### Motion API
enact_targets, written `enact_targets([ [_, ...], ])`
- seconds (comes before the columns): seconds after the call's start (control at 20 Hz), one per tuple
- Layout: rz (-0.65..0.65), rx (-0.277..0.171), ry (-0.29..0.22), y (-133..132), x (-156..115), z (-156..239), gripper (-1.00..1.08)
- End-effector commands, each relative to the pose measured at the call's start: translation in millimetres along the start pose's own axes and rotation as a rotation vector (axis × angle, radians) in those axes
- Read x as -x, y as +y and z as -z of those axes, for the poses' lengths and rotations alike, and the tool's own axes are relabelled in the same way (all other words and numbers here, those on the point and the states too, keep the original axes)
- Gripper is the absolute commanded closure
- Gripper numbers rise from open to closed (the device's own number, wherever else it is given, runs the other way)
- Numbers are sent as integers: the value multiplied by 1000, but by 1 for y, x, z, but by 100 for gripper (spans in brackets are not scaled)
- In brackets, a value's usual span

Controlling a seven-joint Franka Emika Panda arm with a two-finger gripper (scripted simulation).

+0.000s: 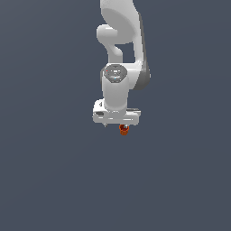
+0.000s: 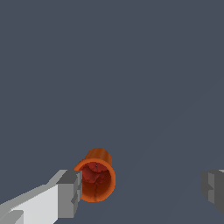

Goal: Pick up the object and move it to a goal position.

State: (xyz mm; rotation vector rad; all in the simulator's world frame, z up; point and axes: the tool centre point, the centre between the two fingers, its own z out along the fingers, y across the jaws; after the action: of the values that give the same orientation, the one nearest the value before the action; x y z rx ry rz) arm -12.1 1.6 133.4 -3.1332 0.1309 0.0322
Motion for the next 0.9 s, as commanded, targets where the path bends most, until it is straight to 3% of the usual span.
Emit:
enact_targets([
  [0.0,-22,1,4,-9,7,-9,-92],
  [0.4,-92,3,17,-35,31,-37,-92],
  [0.85,-112,3,20,-43,39,-46,-92],
])
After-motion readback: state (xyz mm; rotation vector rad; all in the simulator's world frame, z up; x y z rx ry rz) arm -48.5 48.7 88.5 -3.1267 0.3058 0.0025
